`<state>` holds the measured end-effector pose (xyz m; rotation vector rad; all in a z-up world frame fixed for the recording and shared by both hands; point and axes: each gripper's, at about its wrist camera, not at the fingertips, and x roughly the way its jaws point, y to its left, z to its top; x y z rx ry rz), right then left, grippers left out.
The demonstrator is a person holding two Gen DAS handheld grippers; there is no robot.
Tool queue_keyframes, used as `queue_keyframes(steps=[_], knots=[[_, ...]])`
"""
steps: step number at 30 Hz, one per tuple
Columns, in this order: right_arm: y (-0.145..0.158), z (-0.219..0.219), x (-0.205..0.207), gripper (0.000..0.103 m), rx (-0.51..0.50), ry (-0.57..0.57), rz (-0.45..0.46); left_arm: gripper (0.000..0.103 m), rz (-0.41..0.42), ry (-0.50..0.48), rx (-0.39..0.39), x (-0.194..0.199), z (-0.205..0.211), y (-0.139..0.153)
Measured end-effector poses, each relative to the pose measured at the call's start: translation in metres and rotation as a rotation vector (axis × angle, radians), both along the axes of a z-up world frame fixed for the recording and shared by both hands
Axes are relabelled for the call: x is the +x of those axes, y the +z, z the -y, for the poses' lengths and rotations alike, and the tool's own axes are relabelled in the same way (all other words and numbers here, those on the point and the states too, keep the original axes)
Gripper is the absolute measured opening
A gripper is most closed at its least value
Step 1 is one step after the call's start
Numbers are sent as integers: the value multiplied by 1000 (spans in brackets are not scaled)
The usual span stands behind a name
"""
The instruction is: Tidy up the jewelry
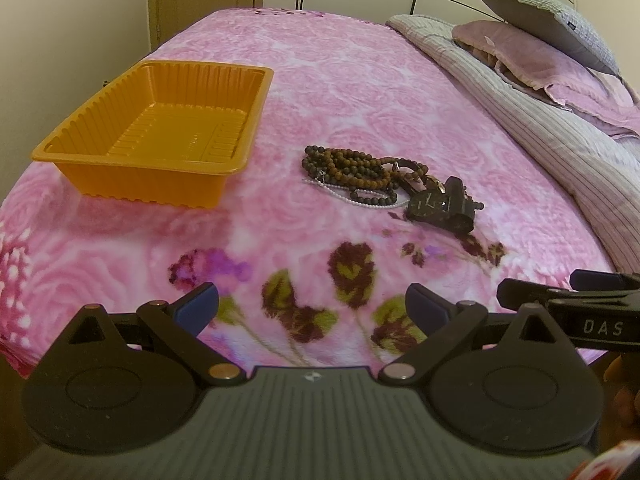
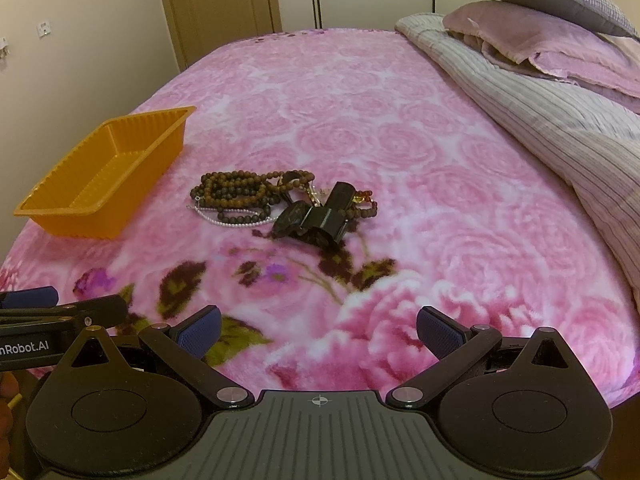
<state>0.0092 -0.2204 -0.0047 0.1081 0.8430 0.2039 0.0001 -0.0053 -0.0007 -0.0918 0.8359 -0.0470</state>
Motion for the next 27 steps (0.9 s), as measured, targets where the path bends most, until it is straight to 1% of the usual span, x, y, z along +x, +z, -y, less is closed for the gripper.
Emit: queue_keyframes(steps=[11, 17, 20, 24, 27], knots=[[-2, 0, 0, 103, 0, -2, -4, 100, 0, -2, -2, 0, 1, 0], [-5, 0, 1, 103, -1, -3, -10, 99, -5, 1, -24, 1, 2, -2], [-6, 0, 2, 103, 2, -3, -15, 99, -8, 1, -60, 4, -4, -4], [-8, 3, 8, 103, 66, -6, -22, 99, -1, 19, -132, 8, -16, -5], [-6, 2, 15, 103, 102, -10, -17, 99, 19, 36, -181, 11, -34, 2]])
